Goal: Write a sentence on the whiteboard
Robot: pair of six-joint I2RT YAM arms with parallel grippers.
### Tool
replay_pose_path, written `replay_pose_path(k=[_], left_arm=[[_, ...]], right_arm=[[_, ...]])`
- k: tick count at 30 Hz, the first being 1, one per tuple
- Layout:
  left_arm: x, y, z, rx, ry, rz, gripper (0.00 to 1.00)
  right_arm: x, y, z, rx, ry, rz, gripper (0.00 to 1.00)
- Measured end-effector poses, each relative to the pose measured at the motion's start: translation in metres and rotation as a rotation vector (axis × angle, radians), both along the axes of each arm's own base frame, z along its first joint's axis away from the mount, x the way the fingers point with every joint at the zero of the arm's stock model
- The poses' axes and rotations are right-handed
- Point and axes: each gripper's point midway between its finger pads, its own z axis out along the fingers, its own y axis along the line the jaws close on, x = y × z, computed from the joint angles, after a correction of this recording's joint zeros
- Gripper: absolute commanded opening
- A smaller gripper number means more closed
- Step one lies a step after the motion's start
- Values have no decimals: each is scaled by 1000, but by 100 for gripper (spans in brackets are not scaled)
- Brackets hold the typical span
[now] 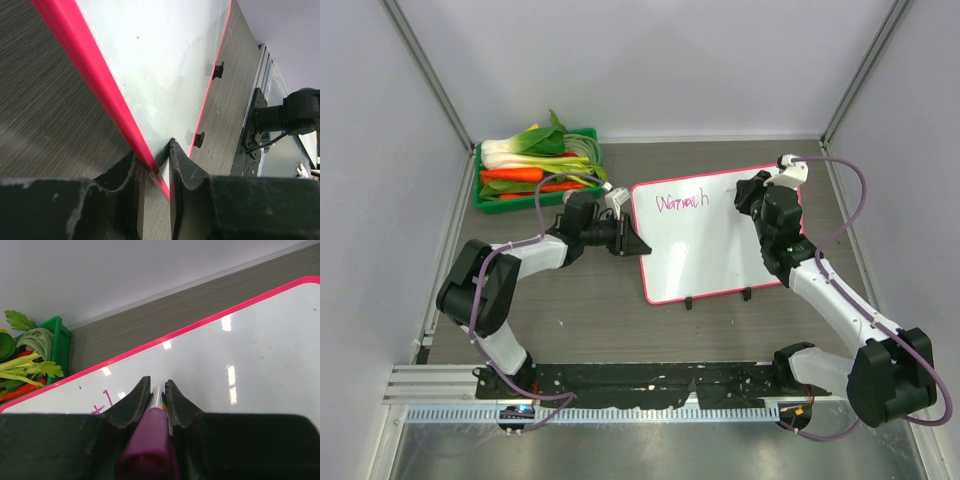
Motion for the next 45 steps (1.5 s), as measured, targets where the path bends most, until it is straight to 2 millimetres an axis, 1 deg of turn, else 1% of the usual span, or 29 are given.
replay_pose_path(k=[5,11,19,35,45], left_arm=[[0,0,-1,2,2,1,0],[0,0,-1,3,5,1,0],[0,0,-1,3,5,1,0],[-1,0,-1,3,6,0,0],[-1,0,-1,2,5,-1,0]], right_arm=[[5,-4,-11,-6,26,-15,1],[9,-7,-10,1,16,-27,1],[8,-7,-11,5,13,-26,1],[-10,-9,-24,3,39,0,1],[-14,-8,-24,18,45,8,1]])
